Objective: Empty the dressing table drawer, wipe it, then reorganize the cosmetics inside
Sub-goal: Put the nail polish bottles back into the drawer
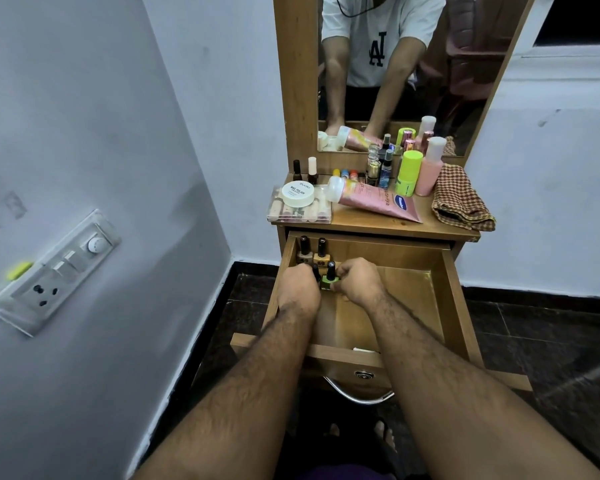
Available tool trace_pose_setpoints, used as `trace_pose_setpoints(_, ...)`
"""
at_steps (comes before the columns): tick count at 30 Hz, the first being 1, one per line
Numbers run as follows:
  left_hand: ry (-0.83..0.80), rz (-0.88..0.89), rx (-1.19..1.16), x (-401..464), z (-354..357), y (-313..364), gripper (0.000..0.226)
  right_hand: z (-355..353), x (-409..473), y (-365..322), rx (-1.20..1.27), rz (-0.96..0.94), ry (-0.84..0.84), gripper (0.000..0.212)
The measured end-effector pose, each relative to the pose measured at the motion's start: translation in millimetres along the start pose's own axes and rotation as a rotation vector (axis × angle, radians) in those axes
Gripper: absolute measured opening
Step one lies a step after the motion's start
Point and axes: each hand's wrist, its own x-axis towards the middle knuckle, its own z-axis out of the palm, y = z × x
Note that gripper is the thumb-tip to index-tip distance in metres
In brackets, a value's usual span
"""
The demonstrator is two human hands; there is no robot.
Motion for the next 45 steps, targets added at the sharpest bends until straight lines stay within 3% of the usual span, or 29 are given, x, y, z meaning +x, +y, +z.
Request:
trace_pose_setpoints(5, 0.000, -0.020, 0.002, 2.0, -1.1, -1.4, 0.027, 11.7, 10.7, -9.4, 0.022, -0.022, 0.035, 0.039)
trace_pose_setpoints(12, -0.050, 0.017, 0.007, 2.6, 1.2, -1.2, 0.028, 16.8, 15.8, -9.1, 0.044, -0.026, 0.104, 0.014)
trace_pose_setpoints(18, -0.070, 0.024, 0.015, 5.4, 4.6, -3.6, 0.028, 24.3, 21.1, -6.4, 0.187, -0.015, 0.128, 0.029)
trace_pose_setpoints(26, -0.108, 0.021, 0.030, 8.1, 7.3, -4.9, 0.031, 28.2, 24.6, 0.2, 0.339, 0.042, 0.122, 0.024)
trace_pose_setpoints(33, -0.128, 0.018, 0.041, 8.4, 8.3, -3.8, 0.030, 29.0, 22.3, -0.8, 0.282, 0.019, 0.115, 0.018)
trace_pose_setpoints(45, -0.179, 0.058, 0.039, 12.1, 13.6, -7.3, 0.035, 31.3, 23.7, 0.5, 0.116, -0.025, 0.130, 0.032)
